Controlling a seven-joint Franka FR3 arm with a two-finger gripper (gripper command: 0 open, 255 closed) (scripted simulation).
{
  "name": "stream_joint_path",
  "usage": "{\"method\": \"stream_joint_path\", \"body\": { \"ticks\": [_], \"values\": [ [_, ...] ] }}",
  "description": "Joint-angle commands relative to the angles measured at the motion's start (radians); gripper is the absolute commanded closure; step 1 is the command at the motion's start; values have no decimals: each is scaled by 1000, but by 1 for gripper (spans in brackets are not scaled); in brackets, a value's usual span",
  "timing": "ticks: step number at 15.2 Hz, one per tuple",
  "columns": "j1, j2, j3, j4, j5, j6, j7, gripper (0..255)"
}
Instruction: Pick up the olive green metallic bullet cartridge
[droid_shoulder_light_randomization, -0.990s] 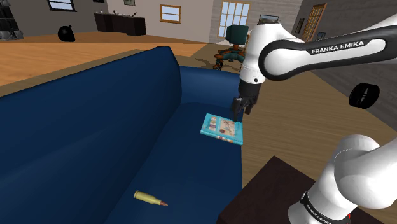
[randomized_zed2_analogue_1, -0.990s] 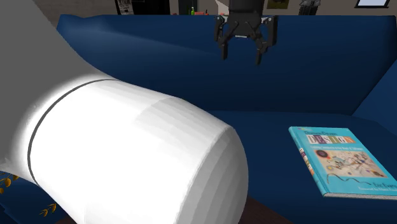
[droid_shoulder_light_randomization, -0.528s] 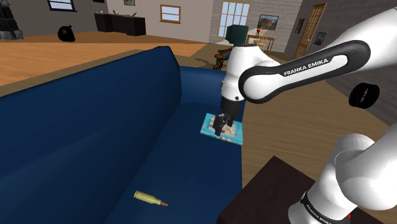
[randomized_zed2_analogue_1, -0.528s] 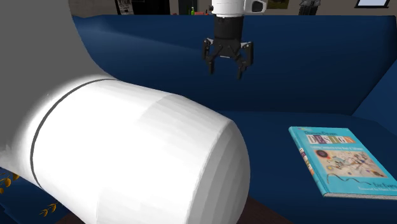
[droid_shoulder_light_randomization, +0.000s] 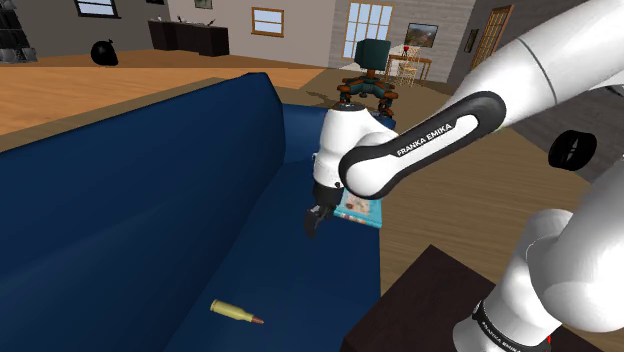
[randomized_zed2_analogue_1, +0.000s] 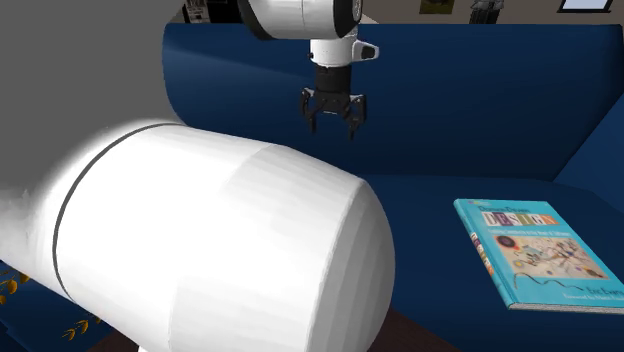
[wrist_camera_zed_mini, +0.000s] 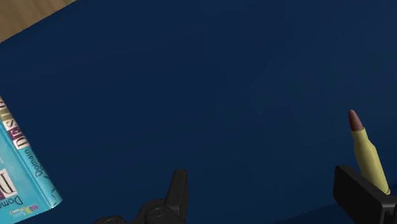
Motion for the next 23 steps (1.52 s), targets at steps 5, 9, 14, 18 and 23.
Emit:
{"method": "stream_joint_path", "body": {
  "ticks": [5, 9, 14, 18, 23],
  "values": [
    [43, 203, 45, 79, -37, 146, 17, 0],
    [79, 339, 62, 152, -87, 222, 42, 0],
    [142, 507, 60, 263, -157, 293, 76, 0],
    [201, 638, 50, 367, -205, 332, 94, 0],
    [261, 772, 36, 481, -243, 365, 104, 0]
  ]
}}
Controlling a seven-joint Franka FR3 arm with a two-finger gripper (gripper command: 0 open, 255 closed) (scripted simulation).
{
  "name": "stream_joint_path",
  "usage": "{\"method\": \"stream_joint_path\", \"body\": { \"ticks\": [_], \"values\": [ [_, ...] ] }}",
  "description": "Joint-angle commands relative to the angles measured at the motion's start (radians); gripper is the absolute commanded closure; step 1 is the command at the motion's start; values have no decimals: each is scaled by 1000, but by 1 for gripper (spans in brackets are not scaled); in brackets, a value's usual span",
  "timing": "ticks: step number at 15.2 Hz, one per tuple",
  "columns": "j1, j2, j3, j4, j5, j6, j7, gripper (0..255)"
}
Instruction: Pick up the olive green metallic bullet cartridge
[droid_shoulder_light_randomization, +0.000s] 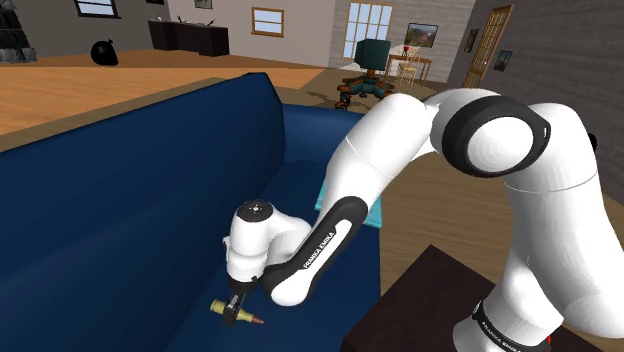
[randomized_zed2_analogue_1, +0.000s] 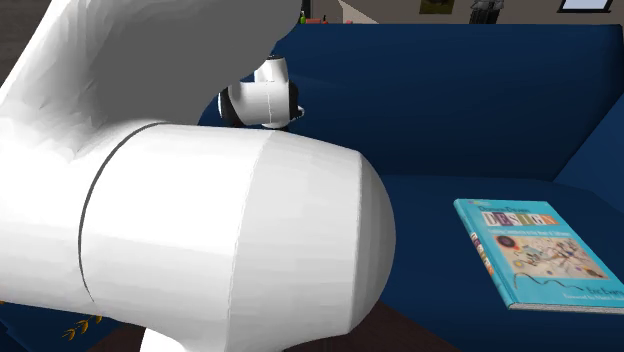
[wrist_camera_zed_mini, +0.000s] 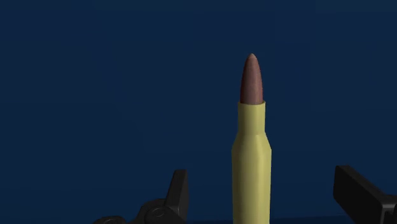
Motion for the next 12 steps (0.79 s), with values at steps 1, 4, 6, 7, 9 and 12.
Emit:
{"method": "stream_joint_path", "body": {
  "ticks": [1, 4, 6, 7, 9, 12],
  "values": [
    [8, 32, -6, 17, -8, 17, 0, 0],
    [16, 69, -17, 31, -15, 41, 6, 0],
    [22, 94, -25, 41, -19, 57, 10, 0],
    [24, 101, -27, 44, -21, 61, 11, 0],
    [24, 102, -27, 44, -21, 62, 11, 255],
    [23, 105, -27, 46, -21, 62, 10, 255]
  ]
}}
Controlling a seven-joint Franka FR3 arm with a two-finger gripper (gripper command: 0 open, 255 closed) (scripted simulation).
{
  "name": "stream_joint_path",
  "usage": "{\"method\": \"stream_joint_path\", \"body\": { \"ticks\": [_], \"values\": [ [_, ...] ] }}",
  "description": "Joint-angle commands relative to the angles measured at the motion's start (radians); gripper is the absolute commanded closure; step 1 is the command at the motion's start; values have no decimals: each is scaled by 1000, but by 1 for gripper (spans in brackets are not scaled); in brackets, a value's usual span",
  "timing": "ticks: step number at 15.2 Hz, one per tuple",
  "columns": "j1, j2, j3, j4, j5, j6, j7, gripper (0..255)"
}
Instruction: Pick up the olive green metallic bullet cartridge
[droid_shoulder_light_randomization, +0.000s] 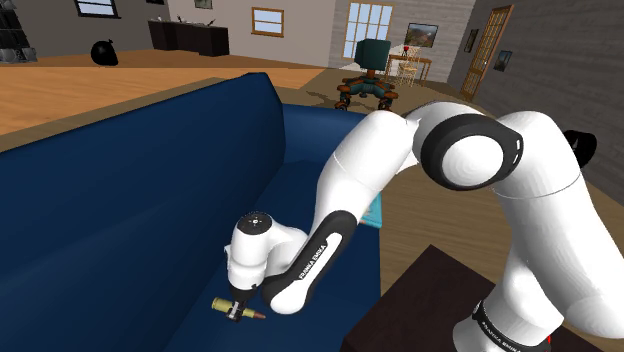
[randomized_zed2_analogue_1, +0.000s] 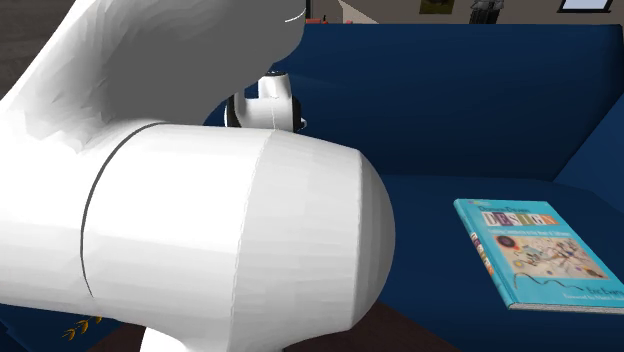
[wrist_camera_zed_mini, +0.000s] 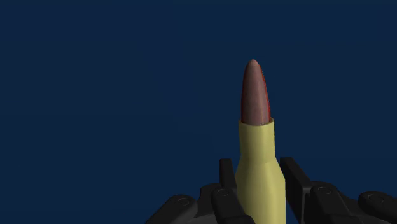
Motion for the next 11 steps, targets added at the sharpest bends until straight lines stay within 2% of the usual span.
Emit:
{"method": "stream_joint_path", "body": {
  "ticks": [1, 6, 11],
  "values": [
    [3, 12, 6, 3, 0, 12, -3, 255],
    [7, 7, 6, -2, 0, 13, 2, 255],
    [-8, -55, 24, -26, 11, -26, -7, 255]
  ]
}}
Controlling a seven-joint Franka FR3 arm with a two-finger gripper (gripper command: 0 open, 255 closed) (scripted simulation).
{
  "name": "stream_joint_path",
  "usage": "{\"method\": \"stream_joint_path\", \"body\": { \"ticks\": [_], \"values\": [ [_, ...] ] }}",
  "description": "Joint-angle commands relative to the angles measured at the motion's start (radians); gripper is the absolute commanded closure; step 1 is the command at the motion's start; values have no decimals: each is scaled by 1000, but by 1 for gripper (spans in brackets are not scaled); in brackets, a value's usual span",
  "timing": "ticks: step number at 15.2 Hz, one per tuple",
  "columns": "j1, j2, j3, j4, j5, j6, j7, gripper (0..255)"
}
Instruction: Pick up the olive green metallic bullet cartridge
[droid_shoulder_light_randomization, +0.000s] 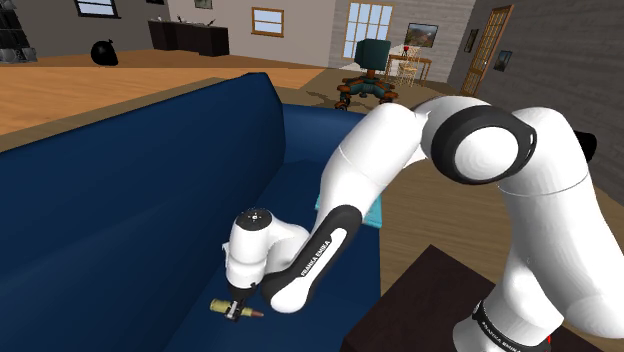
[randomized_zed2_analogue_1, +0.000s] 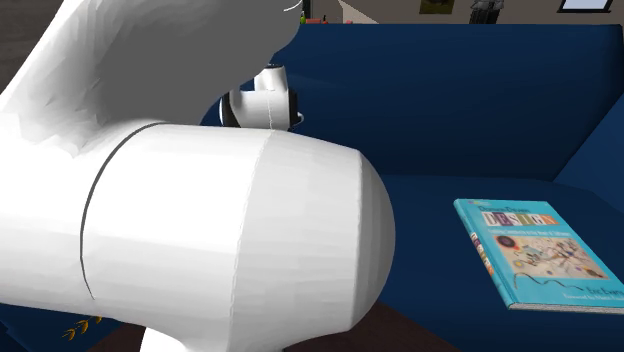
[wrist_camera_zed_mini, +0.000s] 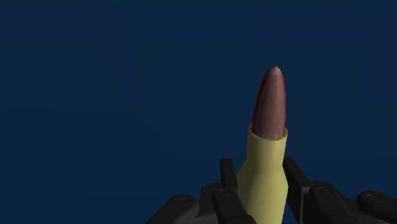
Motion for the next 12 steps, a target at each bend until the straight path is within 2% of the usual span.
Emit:
{"method": "stream_joint_path", "body": {
  "ticks": [1, 12],
  "values": [
    [-7, -23, 8, -7, 5, -16, -6, 255],
    [-34, -131, 42, -36, 33, -96, -27, 255]
  ]
}}
